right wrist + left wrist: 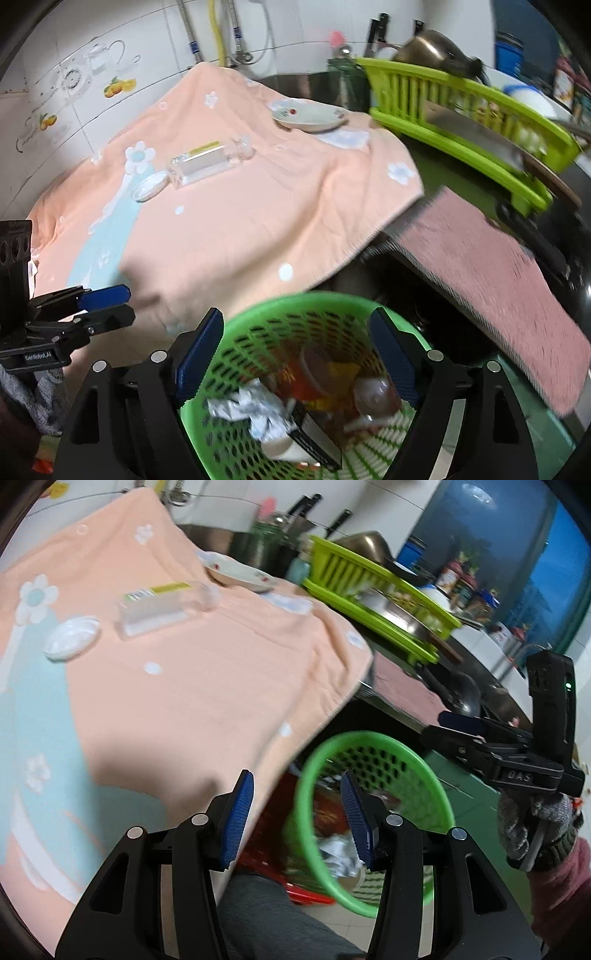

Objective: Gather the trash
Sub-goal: 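Grasp the clear yellow-labeled plastic bottle with the left gripper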

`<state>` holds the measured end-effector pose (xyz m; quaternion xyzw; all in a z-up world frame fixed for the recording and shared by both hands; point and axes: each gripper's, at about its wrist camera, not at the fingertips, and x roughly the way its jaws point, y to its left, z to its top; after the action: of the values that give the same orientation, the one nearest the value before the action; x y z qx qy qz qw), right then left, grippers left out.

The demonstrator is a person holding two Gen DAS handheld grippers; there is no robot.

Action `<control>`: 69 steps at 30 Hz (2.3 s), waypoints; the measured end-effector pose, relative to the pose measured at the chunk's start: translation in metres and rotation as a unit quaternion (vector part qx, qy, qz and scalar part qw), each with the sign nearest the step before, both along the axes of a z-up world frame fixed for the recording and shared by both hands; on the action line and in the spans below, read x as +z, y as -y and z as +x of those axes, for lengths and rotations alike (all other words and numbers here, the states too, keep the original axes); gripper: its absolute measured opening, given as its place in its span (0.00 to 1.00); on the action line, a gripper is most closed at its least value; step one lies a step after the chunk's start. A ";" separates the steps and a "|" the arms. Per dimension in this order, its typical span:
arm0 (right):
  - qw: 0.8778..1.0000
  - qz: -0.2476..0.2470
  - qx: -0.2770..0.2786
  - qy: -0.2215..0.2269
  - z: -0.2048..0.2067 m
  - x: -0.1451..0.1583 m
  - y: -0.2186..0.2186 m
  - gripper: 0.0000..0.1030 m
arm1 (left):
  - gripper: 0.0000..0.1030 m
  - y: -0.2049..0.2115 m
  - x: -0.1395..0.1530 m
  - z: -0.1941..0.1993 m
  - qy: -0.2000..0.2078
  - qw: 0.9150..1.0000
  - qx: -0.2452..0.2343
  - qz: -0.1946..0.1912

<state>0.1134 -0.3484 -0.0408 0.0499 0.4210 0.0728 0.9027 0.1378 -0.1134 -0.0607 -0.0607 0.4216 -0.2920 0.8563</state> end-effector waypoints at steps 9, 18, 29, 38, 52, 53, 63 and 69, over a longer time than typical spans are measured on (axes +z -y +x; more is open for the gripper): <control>0.999 -0.012 0.034 0.000 0.035 0.006 -0.026 0.77 | 0.53 -0.022 0.025 0.066 0.045 0.998 0.021 0.044; 0.998 -0.008 0.054 -0.008 0.063 0.000 -0.036 0.79 | 0.78 -0.009 0.041 0.159 0.093 0.986 0.002 0.140; 0.998 -0.004 0.064 -0.016 0.091 -0.008 -0.034 0.79 | 0.80 0.025 0.022 0.248 0.107 0.961 -0.058 0.248; 0.997 -0.002 0.064 -0.037 0.104 -0.026 -0.028 0.79 | 0.76 0.037 -0.009 0.282 0.083 0.952 -0.081 0.284; 0.996 0.001 0.073 -0.044 0.110 -0.034 -0.032 0.79 | 0.66 0.044 -0.024 0.293 0.071 0.945 -0.090 0.307; 0.996 0.001 0.073 -0.043 0.109 -0.033 -0.033 0.79 | 0.66 0.045 -0.025 0.295 0.069 0.945 -0.090 0.307; 0.997 0.000 0.065 -0.045 0.107 -0.033 -0.030 0.79 | 0.54 0.049 -0.028 0.292 0.083 0.946 -0.090 0.301; 0.997 0.004 0.062 -0.042 0.107 -0.032 -0.031 0.79 | 0.46 0.036 -0.018 0.282 0.072 0.960 -0.052 0.267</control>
<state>0.2207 -0.3179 -0.0731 0.0304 0.4603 0.1284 0.8779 0.4196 -0.1498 -0.0790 0.2132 0.4244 -0.2169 0.8529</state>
